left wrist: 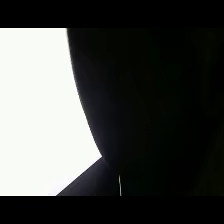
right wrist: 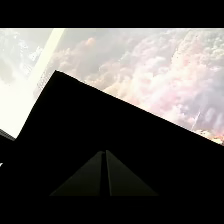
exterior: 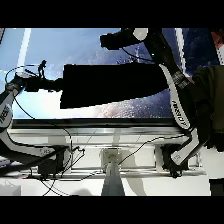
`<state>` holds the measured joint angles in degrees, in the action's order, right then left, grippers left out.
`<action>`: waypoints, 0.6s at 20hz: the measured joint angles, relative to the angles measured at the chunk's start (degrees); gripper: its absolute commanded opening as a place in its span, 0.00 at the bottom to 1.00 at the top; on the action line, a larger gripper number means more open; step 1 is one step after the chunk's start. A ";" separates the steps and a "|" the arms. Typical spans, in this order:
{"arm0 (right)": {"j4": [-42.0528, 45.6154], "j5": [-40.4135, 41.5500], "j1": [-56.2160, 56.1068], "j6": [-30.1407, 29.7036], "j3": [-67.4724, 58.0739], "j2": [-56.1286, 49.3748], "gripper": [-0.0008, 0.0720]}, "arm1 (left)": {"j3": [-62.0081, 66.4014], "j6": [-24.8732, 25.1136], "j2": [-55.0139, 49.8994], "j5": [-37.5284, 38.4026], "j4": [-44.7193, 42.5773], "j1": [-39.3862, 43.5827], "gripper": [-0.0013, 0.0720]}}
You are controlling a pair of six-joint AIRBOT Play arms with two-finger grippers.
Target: Fold the clothes and pants, and hang the long-sleeved shirts on hangers.
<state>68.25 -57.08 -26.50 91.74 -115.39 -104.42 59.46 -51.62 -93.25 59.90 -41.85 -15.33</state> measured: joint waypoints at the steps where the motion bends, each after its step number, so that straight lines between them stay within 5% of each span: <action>1: 0.48 -0.13 -0.02 0.00 0.00 0.00 0.03 | 0.87 0.00 0.57 0.94 0.02 0.17 0.03; 5: 1.79 -0.26 -0.02 -0.02 1.33 -0.68 0.03 | 6.71 -1.40 5.77 6.73 -3.45 1.38 0.03; 12: -4.07 0.96 -3.04 0.24 4.94 -6.03 0.03 | 14.80 -14.80 23.30 11.37 -17.38 7.45 0.03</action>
<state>64.18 -56.12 -29.54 91.98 -110.45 -110.45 74.26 -66.41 -69.95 71.26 -59.22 -7.88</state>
